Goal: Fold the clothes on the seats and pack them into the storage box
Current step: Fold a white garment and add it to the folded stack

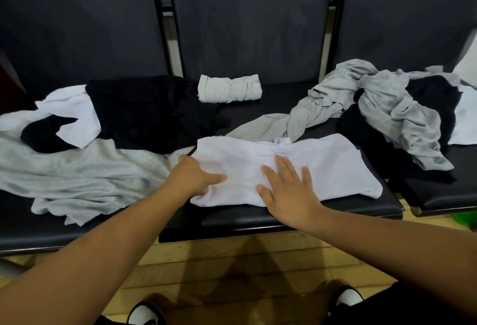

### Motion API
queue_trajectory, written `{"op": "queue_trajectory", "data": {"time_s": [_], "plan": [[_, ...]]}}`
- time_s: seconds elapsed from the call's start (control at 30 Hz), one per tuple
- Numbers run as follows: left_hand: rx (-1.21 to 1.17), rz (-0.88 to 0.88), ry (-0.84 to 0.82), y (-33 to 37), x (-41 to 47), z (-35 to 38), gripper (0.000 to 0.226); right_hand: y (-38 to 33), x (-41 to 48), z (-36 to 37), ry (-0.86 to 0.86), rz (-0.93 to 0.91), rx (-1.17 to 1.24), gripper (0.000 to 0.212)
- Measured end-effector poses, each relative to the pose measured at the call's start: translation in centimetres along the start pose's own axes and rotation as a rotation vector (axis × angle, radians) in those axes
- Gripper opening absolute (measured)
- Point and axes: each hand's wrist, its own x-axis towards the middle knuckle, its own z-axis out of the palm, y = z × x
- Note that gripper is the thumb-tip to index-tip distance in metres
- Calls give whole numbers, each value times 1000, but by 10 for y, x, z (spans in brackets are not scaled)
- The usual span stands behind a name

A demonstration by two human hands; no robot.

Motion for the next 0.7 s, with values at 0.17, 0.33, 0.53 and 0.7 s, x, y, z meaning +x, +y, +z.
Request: {"op": "queue_trajectory", "data": {"time_s": [0.17,0.33,0.53,0.7], "plan": [[-543,-217,-295,12,-6,-9,45,-1,3,2,7,-9,11,61],[-641,-96,-205,27,-9,-16,32,-9,2,2,0,-47,81,62],[-615,143,-126,54,-26,-58,16,-54,10,-22,-107,-84,942,44],[-439,293,-90,80,-36,-39,12,-36,25,-54,-194,149,1794,47]]}}
